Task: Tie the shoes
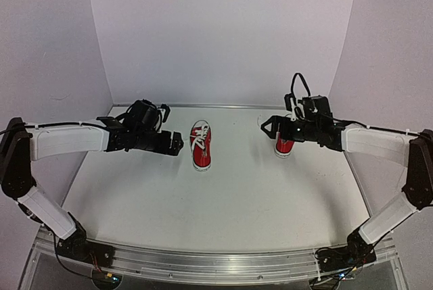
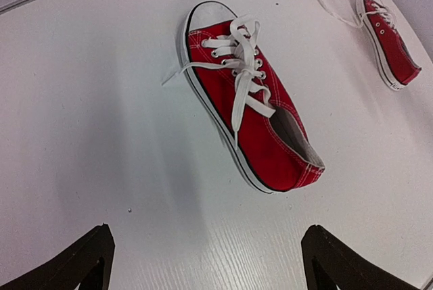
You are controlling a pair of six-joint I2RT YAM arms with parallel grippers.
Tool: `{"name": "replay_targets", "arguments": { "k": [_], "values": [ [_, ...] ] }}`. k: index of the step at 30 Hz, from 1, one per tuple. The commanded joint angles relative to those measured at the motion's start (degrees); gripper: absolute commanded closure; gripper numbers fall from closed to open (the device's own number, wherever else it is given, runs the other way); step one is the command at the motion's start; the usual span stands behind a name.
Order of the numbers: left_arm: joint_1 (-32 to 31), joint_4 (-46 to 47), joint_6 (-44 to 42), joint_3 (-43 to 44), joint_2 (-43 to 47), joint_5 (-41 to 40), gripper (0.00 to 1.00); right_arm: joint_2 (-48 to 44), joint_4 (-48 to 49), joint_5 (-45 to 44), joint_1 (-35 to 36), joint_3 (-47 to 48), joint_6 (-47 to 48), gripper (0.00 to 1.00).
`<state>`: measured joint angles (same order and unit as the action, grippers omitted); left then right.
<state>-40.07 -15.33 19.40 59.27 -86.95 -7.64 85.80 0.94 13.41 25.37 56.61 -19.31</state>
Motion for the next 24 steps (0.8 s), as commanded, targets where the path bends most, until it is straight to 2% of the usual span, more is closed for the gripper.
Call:
{"name": "replay_targets", "arguments": {
  "k": [1, 4, 8, 14, 21, 24],
  "values": [
    [0.0, -2.1, -1.0, 3.7, -0.4, -0.2, 0.00, 2.6, -5.2, 0.2, -5.8, 4.7, 0.6, 0.02],
    [0.0, -1.7, -0.8, 3.2, 0.4, 0.0, 0.00, 4.9, -6.6, 0.1, -11.1, 7.5, 0.5, 0.02],
    [0.0, -1.0, -0.3, 2.8, 0.5, 0.5, 0.01, 10.2, -9.2, -2.7, -14.4, 12.6, 1.4, 0.02],
    [0.0, -0.4, 0.2, 2.0, 0.9, -0.8, 0.00, 19.2, -11.9, -8.8, -15.6, 19.8, 2.7, 0.02],
    [0.0, 0.9, 0.5, 1.0, 1.1, -1.4, 0.00, 26.4, -12.6, -9.6, -15.6, 24.0, 1.8, 0.02],
    [0.0, 1.3, 0.6, 0.6, 1.5, -1.7, 0.00, 28.9, -12.7, -7.1, -15.6, 24.6, 1.5, 0.04]
  ]
}}
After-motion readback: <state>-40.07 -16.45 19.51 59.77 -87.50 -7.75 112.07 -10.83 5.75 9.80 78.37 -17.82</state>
